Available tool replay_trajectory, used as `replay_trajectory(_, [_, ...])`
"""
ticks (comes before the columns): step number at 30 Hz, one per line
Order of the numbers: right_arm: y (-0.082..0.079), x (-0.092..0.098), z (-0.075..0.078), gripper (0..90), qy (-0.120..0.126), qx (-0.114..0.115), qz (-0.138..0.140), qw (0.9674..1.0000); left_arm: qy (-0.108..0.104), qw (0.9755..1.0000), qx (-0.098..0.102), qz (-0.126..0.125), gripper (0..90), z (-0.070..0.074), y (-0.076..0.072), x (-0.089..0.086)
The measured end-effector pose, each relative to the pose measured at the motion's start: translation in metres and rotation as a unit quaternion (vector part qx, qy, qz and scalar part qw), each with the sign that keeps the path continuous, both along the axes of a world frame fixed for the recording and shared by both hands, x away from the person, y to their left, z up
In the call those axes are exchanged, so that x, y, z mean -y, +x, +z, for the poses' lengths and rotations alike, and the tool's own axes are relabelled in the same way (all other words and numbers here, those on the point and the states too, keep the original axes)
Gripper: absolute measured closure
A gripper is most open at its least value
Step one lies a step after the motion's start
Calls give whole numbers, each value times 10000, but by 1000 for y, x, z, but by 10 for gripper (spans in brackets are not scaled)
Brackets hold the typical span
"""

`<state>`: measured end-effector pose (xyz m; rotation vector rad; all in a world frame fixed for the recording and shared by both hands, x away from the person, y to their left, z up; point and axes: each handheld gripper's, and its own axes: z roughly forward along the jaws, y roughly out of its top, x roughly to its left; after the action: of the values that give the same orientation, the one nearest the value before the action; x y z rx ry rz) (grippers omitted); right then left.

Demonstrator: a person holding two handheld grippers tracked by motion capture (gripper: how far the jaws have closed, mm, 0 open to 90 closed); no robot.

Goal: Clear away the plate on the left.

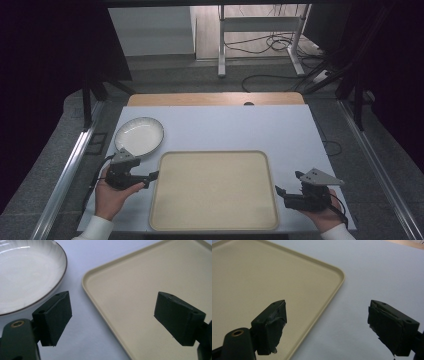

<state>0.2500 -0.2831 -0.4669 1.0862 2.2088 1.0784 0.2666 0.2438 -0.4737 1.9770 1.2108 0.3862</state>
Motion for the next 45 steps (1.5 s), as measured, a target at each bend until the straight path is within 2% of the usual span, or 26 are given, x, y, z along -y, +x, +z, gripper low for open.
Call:
replay_trajectory(5, [0,2,0,160,-2,5,-60,10000,36,9998,54,175,134,5,11,-9])
replay_trajectory(11, [0,3,-1,161,-19,-10,-72,10000,106,9997,15,226,129,7,21,-16])
replay_trajectory(17, [1,6,0,161,51,-1,-126,9999,-75,9994,-37,345,120,10,33,-27])
replay_trajectory(22, [1,7,-1,161,33,9,-155,9999,-129,9990,-62,430,109,13,41,-31])
replay_trajectory(24, [1,6,-1,161,5,11,-159,9999,-84,9989,-62,447,101,15,46,-32])
replay_trajectory(30, [1,9,2,161,55,39,-215,9997,-225,9985,-59,501,99,18,59,-38])
replay_trajectory(34, [2,10,2,162,74,44,-254,9996,-199,9980,-131,594,104,18,69,-44])
replay_trajectory(45, [2,12,1,164,49,6,-280,9996,-202,9963,-277,782,114,17,81,-56])
